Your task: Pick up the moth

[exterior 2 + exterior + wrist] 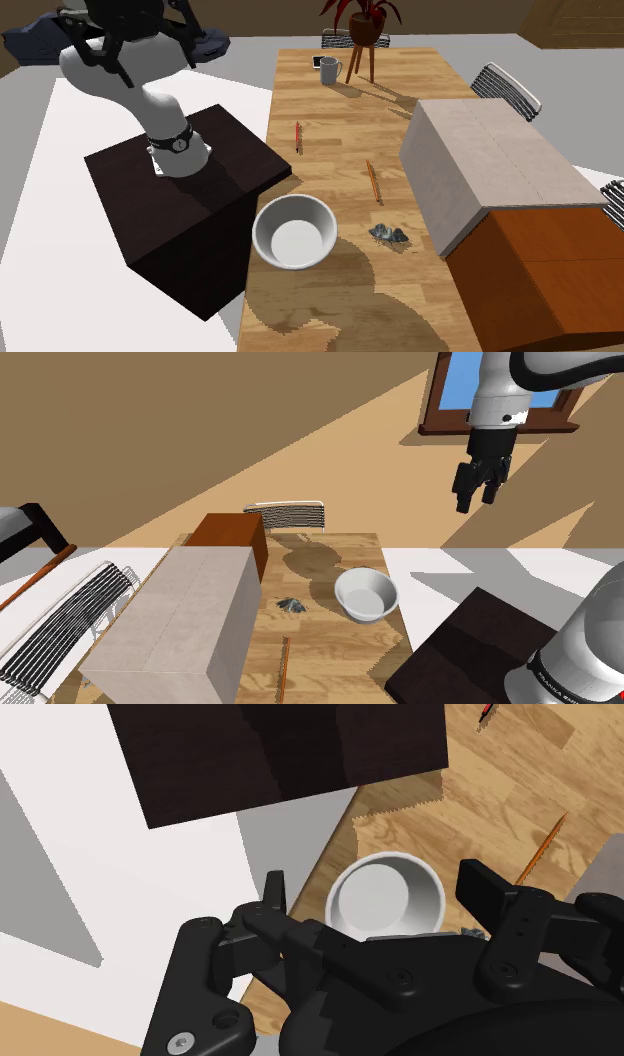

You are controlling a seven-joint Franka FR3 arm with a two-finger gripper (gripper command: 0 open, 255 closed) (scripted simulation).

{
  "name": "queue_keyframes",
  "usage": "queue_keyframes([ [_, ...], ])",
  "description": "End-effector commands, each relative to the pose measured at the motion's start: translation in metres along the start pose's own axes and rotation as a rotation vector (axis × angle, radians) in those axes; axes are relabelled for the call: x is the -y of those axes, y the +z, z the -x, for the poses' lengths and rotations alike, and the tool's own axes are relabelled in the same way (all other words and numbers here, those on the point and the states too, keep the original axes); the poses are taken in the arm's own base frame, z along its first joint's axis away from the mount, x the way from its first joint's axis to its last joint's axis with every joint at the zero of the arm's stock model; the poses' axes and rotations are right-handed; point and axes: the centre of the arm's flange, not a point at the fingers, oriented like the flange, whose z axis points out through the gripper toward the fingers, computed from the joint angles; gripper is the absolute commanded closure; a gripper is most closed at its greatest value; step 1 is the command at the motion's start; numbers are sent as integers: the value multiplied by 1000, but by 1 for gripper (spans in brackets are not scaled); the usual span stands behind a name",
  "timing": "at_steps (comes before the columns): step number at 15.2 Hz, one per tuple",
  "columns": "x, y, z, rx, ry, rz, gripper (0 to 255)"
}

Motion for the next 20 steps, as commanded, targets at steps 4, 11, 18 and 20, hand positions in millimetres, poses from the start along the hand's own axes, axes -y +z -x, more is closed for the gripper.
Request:
queue_keyframes([
  [4,23,25,-18,-17,-7,9,0],
  [11,77,84,-62,-58,-24,29,0],
  [18,131,143,-107,-98,-42,50,0],
  [20,146,159,-120,-110,-46,55,0],
])
